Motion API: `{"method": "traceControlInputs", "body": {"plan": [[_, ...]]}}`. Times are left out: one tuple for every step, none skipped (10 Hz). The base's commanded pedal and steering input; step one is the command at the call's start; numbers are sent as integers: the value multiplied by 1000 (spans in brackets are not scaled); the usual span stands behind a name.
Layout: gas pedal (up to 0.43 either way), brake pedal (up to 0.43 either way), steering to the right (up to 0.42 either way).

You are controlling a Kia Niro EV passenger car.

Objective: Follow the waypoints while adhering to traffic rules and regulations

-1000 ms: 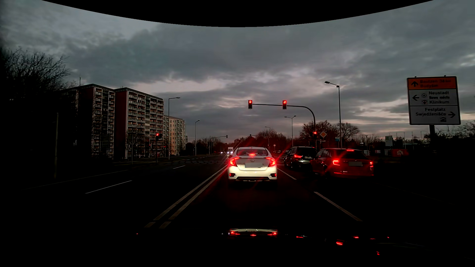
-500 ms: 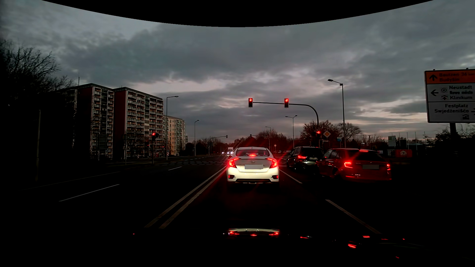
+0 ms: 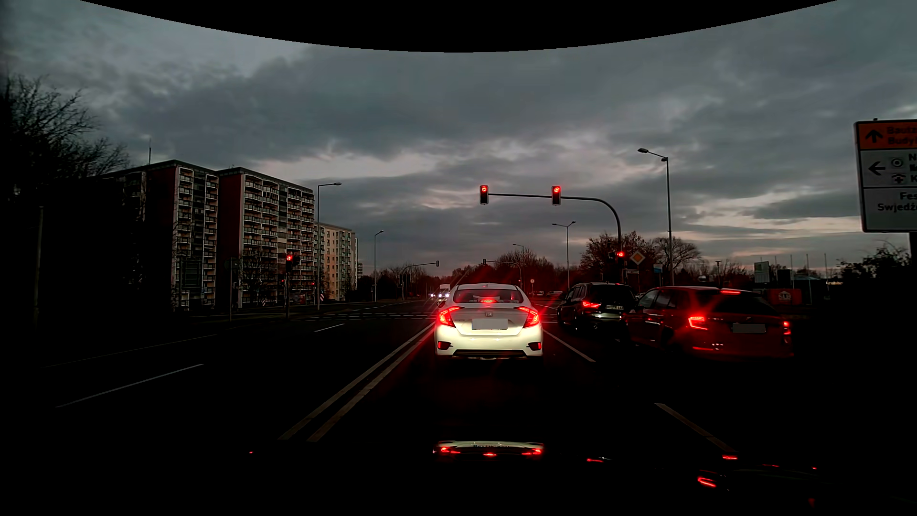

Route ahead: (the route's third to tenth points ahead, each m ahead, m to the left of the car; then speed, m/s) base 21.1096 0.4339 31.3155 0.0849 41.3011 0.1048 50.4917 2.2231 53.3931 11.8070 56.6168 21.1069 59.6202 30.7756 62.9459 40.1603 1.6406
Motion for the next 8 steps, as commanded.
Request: {"method": "traceControlInputs", "body": {"plan": [[0, 122, -5], [0, 122, -5], [0, 122, -5], [0, 122, -5], [0, 122, -5], [0, 122, -5], [0, 128, -5], [0, 128, -5]]}}
